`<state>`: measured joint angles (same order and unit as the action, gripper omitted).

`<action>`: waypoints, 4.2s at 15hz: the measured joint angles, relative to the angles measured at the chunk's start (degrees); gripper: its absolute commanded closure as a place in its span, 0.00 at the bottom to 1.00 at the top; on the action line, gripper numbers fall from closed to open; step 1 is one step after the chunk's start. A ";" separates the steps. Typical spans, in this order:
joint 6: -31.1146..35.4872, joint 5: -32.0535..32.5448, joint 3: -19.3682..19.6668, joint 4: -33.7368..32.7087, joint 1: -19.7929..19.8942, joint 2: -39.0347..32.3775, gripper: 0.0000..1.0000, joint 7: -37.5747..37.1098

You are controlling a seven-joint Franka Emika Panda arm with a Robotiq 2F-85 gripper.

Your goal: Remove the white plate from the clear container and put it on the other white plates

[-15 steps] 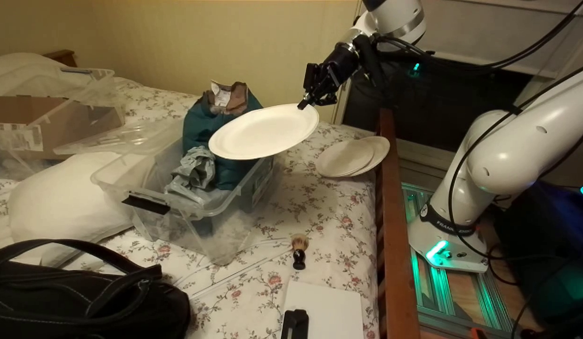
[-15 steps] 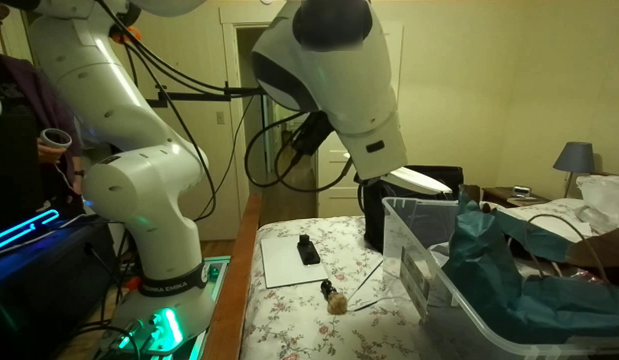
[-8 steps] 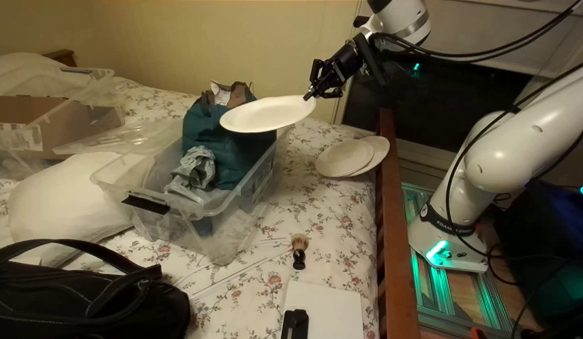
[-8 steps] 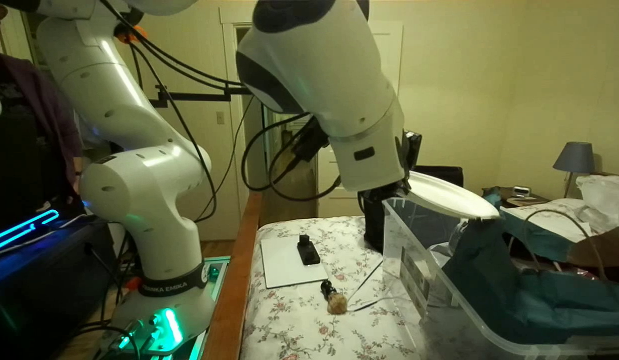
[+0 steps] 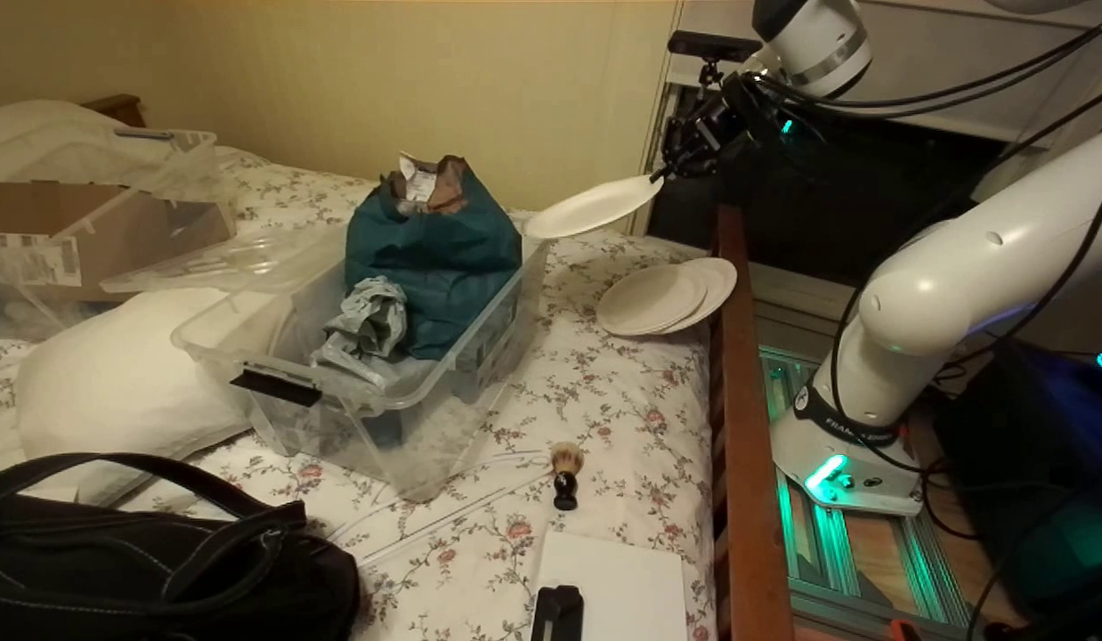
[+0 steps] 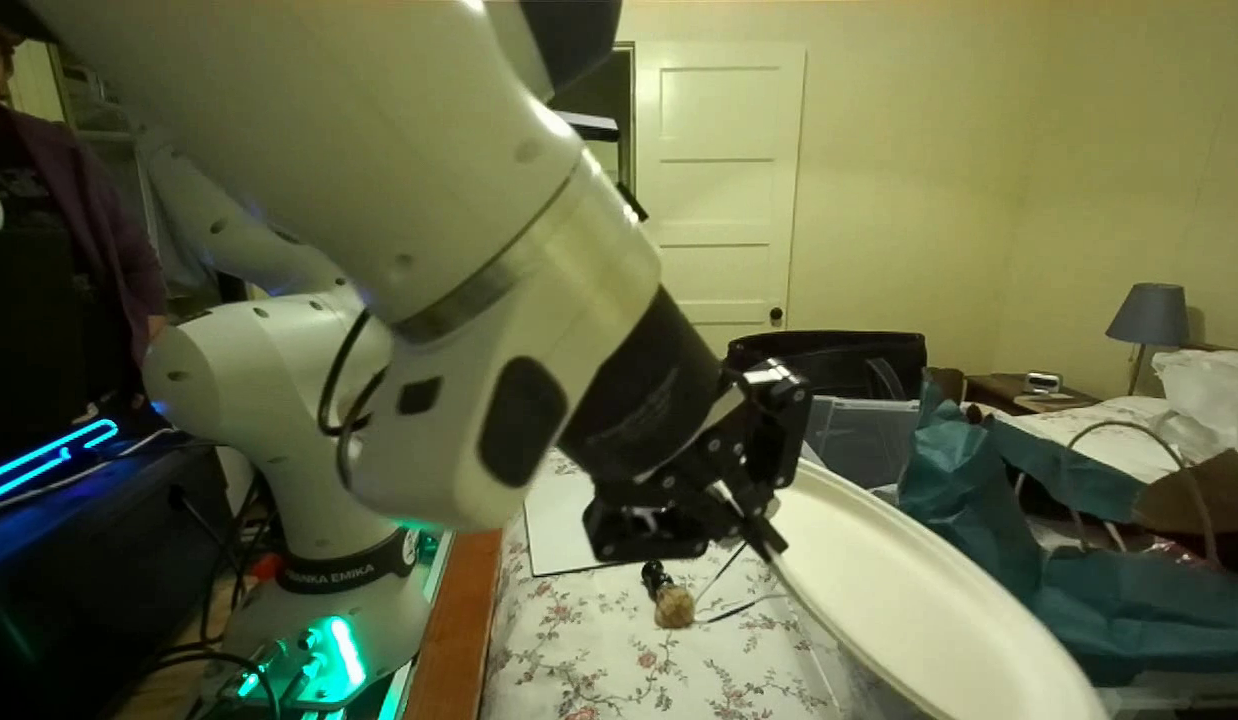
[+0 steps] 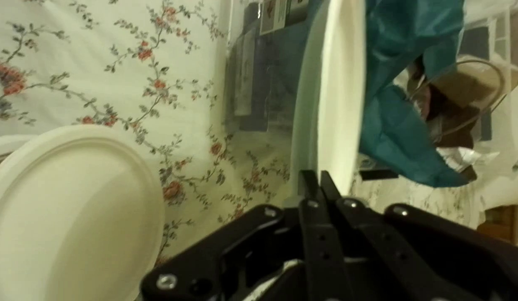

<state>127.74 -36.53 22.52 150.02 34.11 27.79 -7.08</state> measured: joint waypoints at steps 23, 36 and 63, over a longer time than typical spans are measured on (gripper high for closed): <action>27.03 8.76 1.29 4.37 4.95 -7.73 0.99 -3.75; 36.68 6.35 1.88 7.89 0.90 -13.66 0.99 -3.70; 47.21 -15.14 2.04 7.58 -8.10 -24.62 0.01 16.54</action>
<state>174.96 -51.67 24.56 157.61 26.02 3.17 9.46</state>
